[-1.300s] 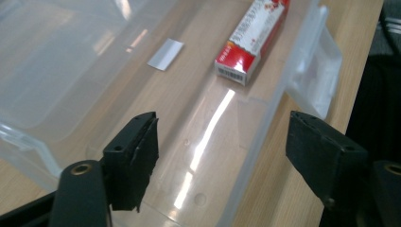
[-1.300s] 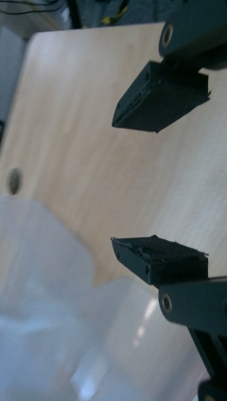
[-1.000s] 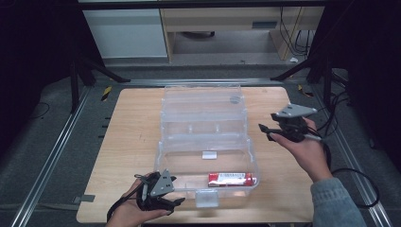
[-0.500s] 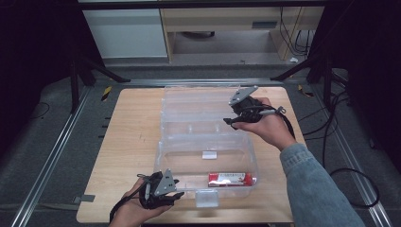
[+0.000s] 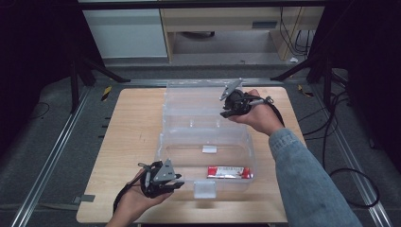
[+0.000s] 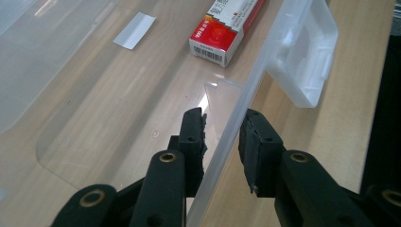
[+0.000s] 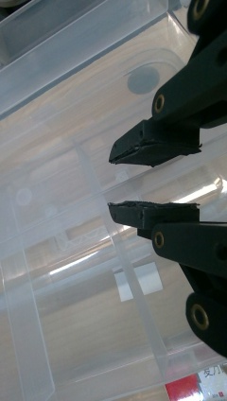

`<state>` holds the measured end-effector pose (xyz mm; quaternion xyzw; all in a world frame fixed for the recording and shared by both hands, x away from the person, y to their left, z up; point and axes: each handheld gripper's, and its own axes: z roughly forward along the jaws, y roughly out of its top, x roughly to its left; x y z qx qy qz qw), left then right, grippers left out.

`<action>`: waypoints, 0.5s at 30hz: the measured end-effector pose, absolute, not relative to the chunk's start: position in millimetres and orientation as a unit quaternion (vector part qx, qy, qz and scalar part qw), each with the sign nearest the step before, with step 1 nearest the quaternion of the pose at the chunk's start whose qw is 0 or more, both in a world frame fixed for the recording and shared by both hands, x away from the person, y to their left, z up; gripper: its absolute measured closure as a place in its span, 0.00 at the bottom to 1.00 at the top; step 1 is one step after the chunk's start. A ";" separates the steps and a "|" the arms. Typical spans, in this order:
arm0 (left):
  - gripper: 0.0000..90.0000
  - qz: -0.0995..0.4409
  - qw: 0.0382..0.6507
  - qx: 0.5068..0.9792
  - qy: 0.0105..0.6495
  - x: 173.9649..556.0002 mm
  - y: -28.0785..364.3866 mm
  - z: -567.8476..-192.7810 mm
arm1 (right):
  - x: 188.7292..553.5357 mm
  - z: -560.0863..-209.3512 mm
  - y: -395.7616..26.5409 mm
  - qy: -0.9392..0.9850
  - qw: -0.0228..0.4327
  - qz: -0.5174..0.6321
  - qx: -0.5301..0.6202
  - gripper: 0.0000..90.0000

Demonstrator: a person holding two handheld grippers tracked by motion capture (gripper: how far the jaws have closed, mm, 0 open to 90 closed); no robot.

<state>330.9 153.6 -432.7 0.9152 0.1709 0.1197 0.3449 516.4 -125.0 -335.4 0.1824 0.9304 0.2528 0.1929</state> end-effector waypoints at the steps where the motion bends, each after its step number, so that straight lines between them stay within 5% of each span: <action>1: 0.80 0.120 0.342 0.917 0.168 335.3 152.5 -432.3 | 520.2 -334.7 -124.0 0.932 0.193 0.248 0.181 0.79; 15: 0.80 0.116 0.327 0.925 0.157 360.1 139.0 -434.1 | 550.9 -330.1 -113.0 0.949 0.195 0.188 0.158 0.82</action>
